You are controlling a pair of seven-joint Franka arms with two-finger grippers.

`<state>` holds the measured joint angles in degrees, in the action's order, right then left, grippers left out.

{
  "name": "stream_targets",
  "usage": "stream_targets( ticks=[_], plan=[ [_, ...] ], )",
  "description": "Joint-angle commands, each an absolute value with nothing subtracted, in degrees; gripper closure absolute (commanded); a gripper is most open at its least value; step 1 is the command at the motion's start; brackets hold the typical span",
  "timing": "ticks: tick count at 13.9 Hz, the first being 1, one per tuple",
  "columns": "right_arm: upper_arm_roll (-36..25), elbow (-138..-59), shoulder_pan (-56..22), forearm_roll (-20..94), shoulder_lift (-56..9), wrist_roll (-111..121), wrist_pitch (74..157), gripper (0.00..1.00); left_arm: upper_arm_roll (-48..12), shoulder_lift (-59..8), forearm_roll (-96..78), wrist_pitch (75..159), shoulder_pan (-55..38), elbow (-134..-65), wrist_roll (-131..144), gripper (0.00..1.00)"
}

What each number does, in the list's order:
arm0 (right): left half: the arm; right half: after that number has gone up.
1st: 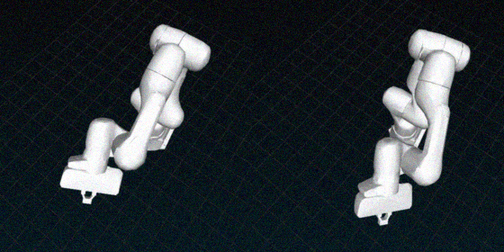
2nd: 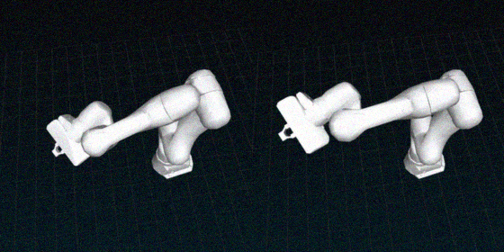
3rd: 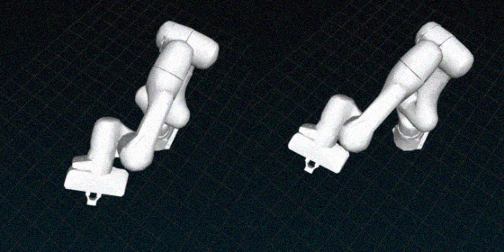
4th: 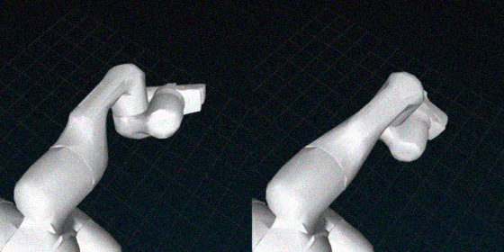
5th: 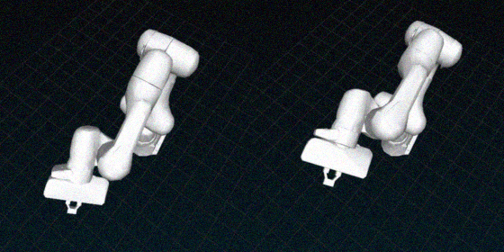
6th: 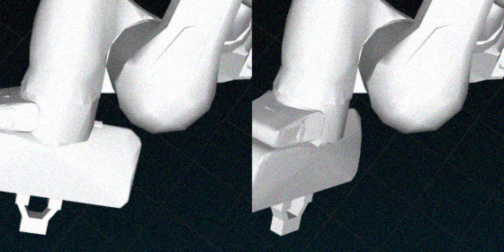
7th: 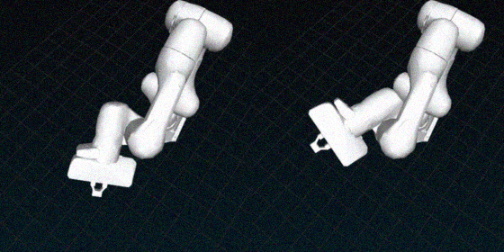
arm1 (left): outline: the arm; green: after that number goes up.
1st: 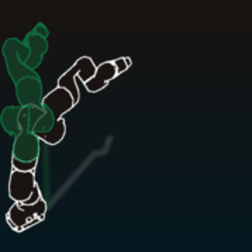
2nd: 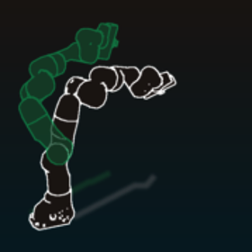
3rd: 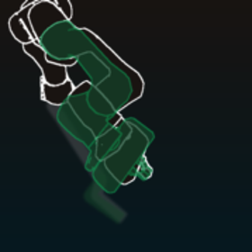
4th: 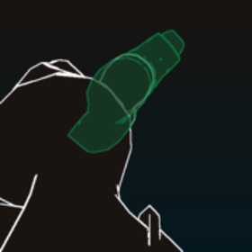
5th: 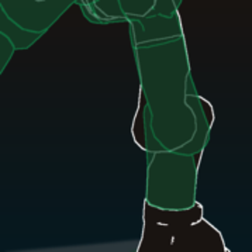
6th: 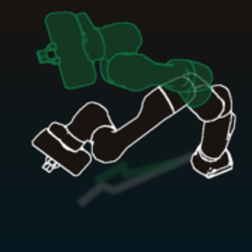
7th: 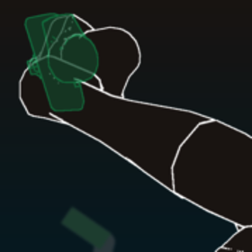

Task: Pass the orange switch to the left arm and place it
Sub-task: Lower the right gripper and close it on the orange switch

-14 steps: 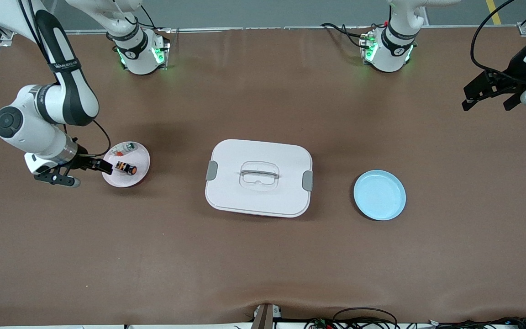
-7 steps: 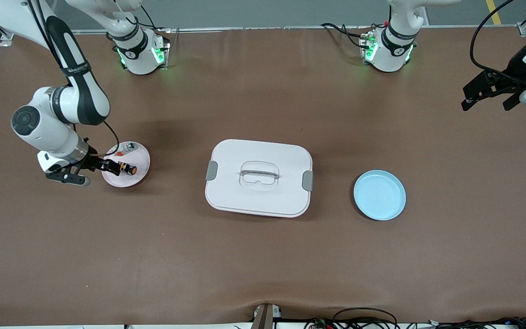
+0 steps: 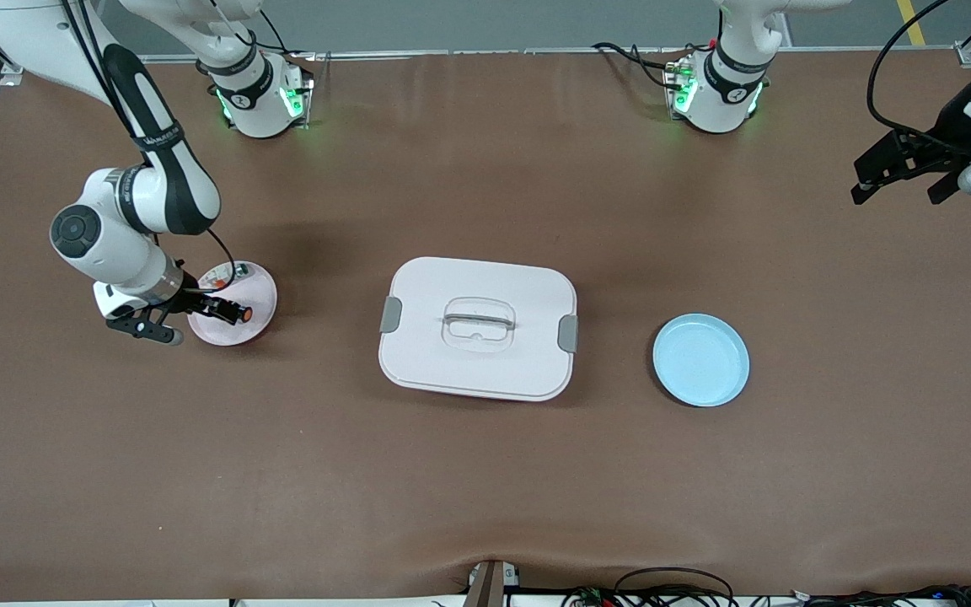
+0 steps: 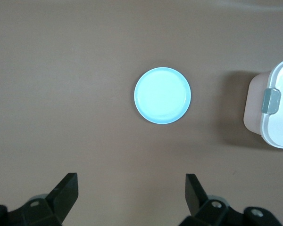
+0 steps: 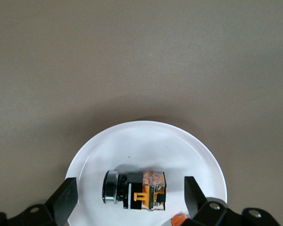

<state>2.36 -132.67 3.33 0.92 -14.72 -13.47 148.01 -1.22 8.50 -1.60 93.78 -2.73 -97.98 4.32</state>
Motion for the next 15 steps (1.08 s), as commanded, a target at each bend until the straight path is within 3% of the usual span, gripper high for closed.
stream_targets(
  ticks=[1, 15],
  plan=[
    [2.3, -133.7, 3.3, 1.1, -16.1, -14.5, 150.4, 0.0, -1.5, 7.6, -1.0, 92.8, -2.4, -96.8, 3.5, 0.0],
    [2.4, -133.8, 3.3, 1.1, -20.0, -14.5, 150.6, 0.0, -1.1, 6.3, -2.0, 92.7, -2.0, -95.1, 3.5, 0.0]
  ],
)
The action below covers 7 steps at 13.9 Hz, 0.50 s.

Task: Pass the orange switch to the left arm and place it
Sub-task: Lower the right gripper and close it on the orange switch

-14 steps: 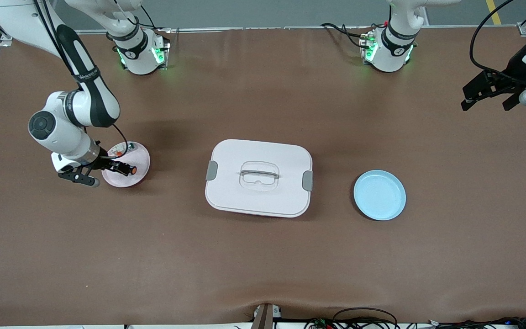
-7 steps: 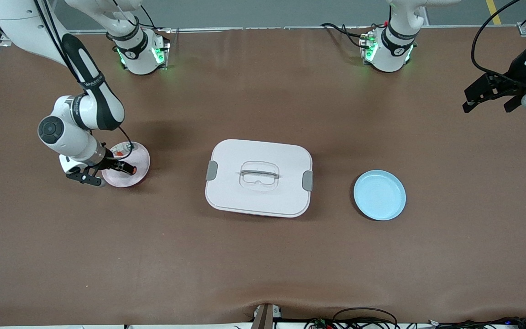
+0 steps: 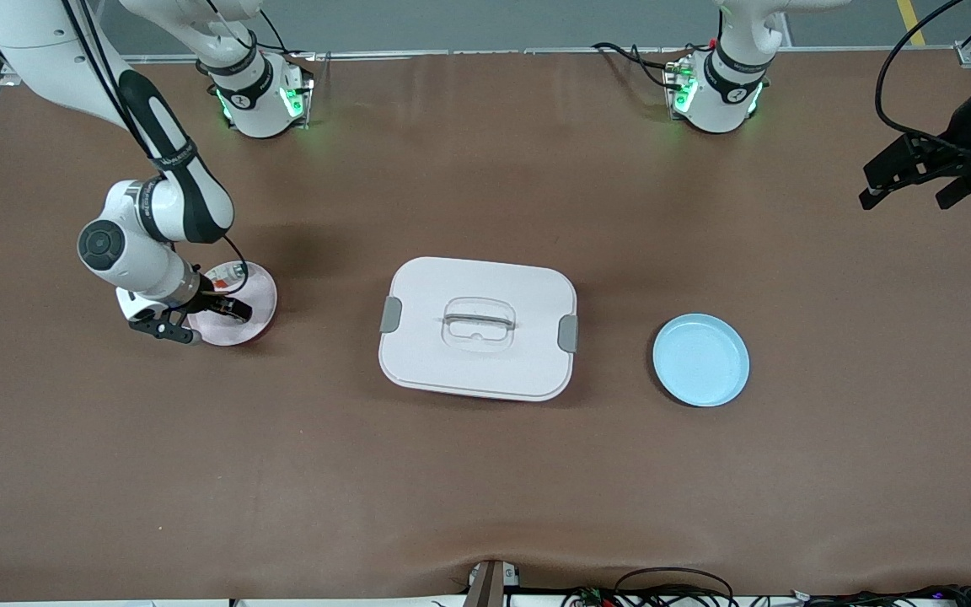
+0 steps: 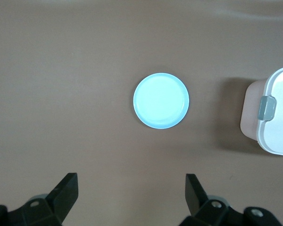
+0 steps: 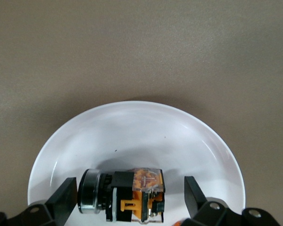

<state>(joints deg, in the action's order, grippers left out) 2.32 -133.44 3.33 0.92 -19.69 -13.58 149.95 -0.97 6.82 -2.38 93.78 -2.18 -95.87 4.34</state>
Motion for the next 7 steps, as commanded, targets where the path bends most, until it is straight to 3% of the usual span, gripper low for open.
stream_targets(
  ticks=[1, 7],
  plan=[
    [2.4, -133.8, 3.3, 1.1, -20.1, -14.6, 150.6, 0.0, -1.1, 6.4, -1.2, 92.7, -2.0, -95.5, 3.5, 0.0],
    [2.4, -133.7, 3.2, 1.2, -20.8, -14.6, 150.6, 0.0, -1.4, 6.1, 0.3, 92.2, -2.1, -96.4, 3.4, 0.0]
  ],
)
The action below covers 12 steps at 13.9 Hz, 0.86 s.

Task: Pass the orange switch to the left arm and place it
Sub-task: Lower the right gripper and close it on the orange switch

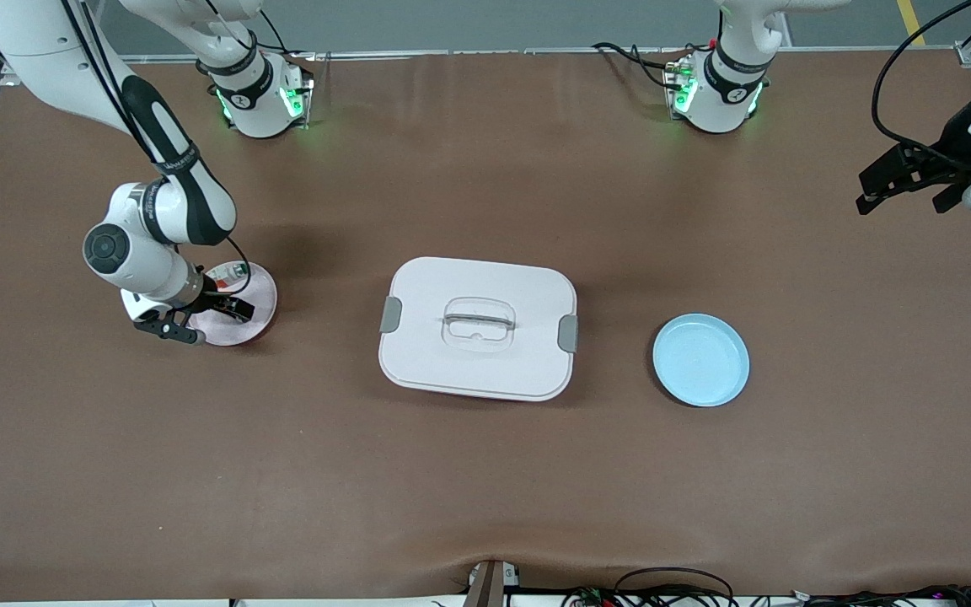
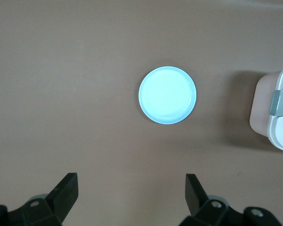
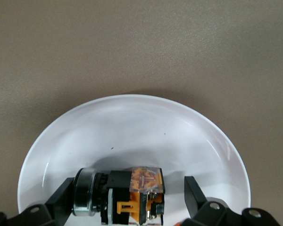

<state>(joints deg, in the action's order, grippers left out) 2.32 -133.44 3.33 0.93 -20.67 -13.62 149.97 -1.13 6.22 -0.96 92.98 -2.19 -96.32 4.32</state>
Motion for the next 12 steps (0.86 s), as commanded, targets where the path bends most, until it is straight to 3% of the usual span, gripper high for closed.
stream_targets(
  ticks=[1, 6, 10, 12],
  plan=[
    [2.4, -133.7, 3.1, 1.2, -20.8, -14.6, 150.6, 0.0, -1.4, 6.0, 0.3, 92.2, -2.1, -96.4, 3.4, 0.0],
    [2.4, -133.6, 2.8, 1.2, -20.8, -14.6, 150.3, 0.0, -1.4, 4.4, 0.2, 91.6, -2.1, -96.2, 3.4, 0.0],
    [2.4, -133.6, 2.7, 1.1, -20.8, -14.7, 149.9, 0.24, -1.4, 4.4, 0.2, 91.6, -2.5, -96.2, 4.4, 0.0],
    [2.5, -133.6, 2.7, 1.2, -20.7, -14.7, 149.8, 0.5, -1.4, 4.4, 0.2, 91.6, -2.4, -96.2, 4.2, 0.0]
  ],
)
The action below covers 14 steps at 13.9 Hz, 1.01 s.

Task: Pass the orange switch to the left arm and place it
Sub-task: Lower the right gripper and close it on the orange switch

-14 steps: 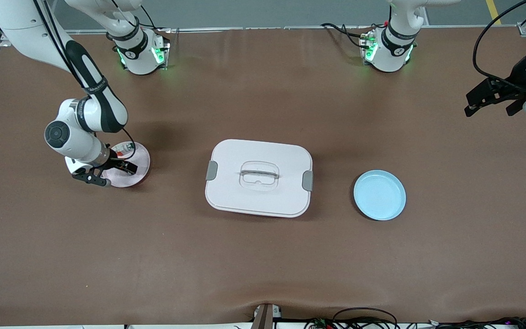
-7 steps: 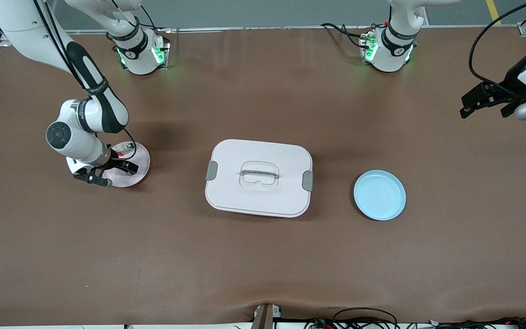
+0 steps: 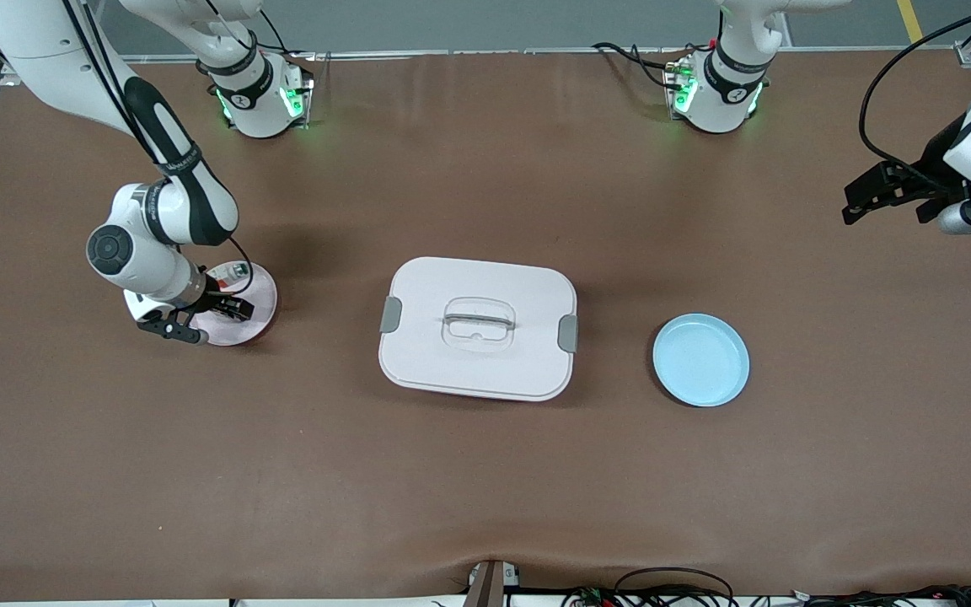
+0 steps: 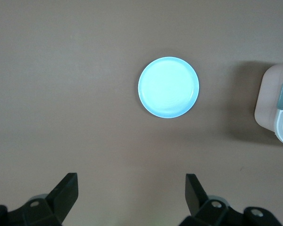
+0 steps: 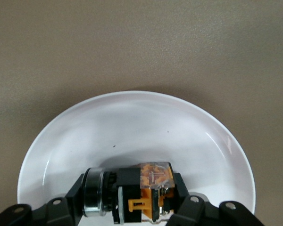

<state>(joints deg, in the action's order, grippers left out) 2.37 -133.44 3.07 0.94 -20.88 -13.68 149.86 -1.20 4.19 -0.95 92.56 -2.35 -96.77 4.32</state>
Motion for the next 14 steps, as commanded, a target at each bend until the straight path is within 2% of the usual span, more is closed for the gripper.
stream_targets(
  ticks=[1, 2, 3, 5, 8, 11, 14],
  plan=[
    [2.5, -133.6, 2.7, 1.2, -20.7, -14.7, 149.8, 0.65, -1.4, 4.3, 0.2, 91.6, -2.5, -96.2, 4.4, 0.0],
    [2.5, -133.6, 2.7, 1.1, -20.8, -14.7, 149.8, 0.86, -1.5, 4.2, 0.2, 91.6, -2.6, -96.2, 4.5, 0.0],
    [2.5, -133.6, 2.7, 1.1, -20.7, -14.8, 149.8, 1.0, -1.5, 4.2, 0.2, 91.6, -2.6, -96.2, 4.5, 0.0],
    [2.6, -133.3, 2.8, 1.2, -20.7, -15.6, 149.5, 1.0, -1.5, 4.1, 0.2, 91.6, -2.8, -96.2, 4.6, 0.0],
    [3.0, -131.7, 3.0, 2.3, -20.0, -17.0, 144.2, 1.0, -1.6, 3.6, 0.2, 91.6, -3.0, -96.0, 4.6, 0.0],
    [3.2, -129.9, 2.5, 9.3, -17.8, -17.4, 138.4, 1.0, -1.6, 3.4, -0.4, 91.5, -2.7, -95.9, 4.2, 0.0],
    [3.4, -124.7, 2.0, 12.6, -16.6, -19.5, 128.1, 1.0, -1.7, 3.4, -0.6, 91.5, -2.7, -95.8, 3.6, 0.0]
  ],
)
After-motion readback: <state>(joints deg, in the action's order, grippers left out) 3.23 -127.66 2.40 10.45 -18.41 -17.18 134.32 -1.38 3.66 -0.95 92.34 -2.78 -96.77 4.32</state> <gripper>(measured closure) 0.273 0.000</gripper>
